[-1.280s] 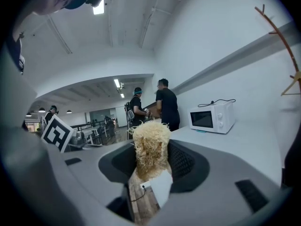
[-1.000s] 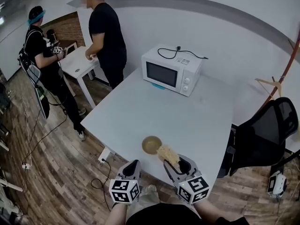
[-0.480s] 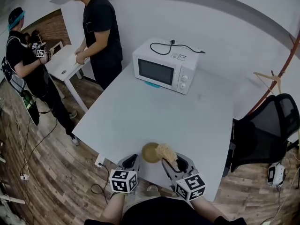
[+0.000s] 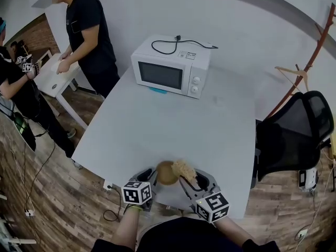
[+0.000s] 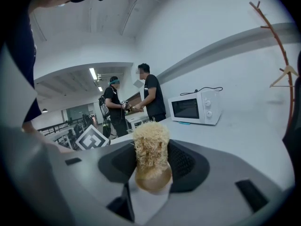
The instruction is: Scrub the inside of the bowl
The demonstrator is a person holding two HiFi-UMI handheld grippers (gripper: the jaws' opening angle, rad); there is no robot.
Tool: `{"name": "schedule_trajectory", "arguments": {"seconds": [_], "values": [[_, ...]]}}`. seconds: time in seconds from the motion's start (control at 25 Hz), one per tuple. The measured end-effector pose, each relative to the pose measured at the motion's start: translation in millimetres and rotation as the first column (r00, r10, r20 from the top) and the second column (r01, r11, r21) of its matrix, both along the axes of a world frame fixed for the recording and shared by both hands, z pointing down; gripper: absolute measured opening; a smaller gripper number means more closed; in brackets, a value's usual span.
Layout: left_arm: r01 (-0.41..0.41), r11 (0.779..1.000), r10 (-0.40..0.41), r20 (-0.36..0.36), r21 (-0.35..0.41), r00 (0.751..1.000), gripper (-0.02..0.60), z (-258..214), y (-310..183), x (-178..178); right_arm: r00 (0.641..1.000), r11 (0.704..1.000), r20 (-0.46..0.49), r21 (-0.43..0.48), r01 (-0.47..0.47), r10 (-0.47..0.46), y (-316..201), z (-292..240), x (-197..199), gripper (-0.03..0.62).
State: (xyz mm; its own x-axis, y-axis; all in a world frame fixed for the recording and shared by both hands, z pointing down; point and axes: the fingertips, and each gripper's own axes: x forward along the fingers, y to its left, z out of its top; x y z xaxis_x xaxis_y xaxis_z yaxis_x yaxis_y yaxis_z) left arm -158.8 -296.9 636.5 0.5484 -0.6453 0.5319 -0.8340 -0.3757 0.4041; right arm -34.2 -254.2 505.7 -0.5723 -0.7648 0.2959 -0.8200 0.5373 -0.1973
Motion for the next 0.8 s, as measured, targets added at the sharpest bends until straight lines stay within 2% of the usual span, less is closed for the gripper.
{"name": "schedule_trajectory", "arguments": {"seconds": [0.12, 0.48, 0.6, 0.8], "values": [[0.001, 0.998, -0.003, -0.036, -0.058, 0.999, 0.100, 15.7, -7.5, 3.4, 1.000, 1.000, -0.012, -0.017, -0.002, 0.001, -1.6, 5.8, 0.6, 0.183], [-0.007, 0.991, -0.002, -0.072, -0.135, 0.997, 0.054, 32.7, -17.3, 9.2, 0.999, 0.999, -0.032, -0.044, 0.017, -0.018, -10.0, 18.3, -4.9, 0.183], [-0.006, 0.992, -0.001, -0.061, -0.124, 0.998, 0.031, 31.8, -19.3, 11.1, 0.999, 0.998, -0.037, -0.049, 0.025, -0.027, -12.7, 21.8, -6.0, 0.183], [-0.004, 0.996, 0.000, -0.038, -0.092, 0.999, 0.028, 25.5, -19.9, 11.6, 0.998, 0.997, -0.048, -0.060, 0.048, -0.051, -14.4, 29.6, -11.9, 0.183]]}}
